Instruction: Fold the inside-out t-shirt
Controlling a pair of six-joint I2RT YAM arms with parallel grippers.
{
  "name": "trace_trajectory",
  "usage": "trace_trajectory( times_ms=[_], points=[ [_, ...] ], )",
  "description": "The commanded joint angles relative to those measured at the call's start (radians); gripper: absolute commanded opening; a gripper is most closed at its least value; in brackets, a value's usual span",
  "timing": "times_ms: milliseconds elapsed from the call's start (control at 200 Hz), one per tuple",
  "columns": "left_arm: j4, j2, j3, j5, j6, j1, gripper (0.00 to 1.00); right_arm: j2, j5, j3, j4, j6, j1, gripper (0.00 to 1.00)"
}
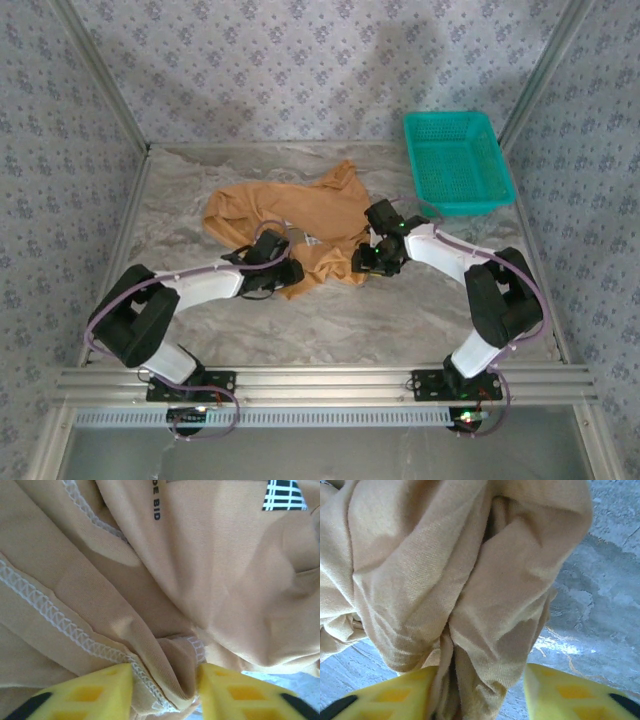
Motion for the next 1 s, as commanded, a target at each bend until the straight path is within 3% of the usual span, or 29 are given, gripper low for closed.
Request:
trace_trajectory(
  times_ms=[0,110,150,350,490,680,814,994],
  points=[
    [-0.052,0.025,0.038,-0.027,0.029,0.000,0.28,0.012,-0.011,-0.018,0.007,-0.011,-0.021,0.36],
    [-0.083,0.019,0.050,-0.019,0.049,0.007,0.01,0.017,-0.019,-0.005,0.010,-0.015,-0.041,0.08],
    [-0.109,0.005,0.061,-0.020,0.062,0.015,0.00,0.014,-0.021,0.005,0.003,-0.019,-0.048,0.00],
    [-0.326,-0.192,0.174,-0.027,0.174,0.139,0.00,-0.050,-0.012,0.122,-0.111,-0.054,-0.110,0.00],
    [-0.462,-0.354,0.309,-0.006,0.277,0.327,0.00,-0.110,0.013,0.232,-0.179,-0.077,-0.208,0.00],
    [-0.511,-0.454,0.386,0.133,0.333,0.588,0.00,-0.202,0.029,0.271,-0.219,-0.076,-0.324,0.00],
    [-0.501,-0.477,0.337,0.184,0.324,0.640,0.00,-0.235,0.001,0.269,-0.229,-0.075,-0.364,0.00],
    [-0.439,-0.517,0.237,0.218,0.277,0.644,0.00,-0.244,-0.046,0.252,-0.206,-0.071,-0.371,0.00]
  ],
)
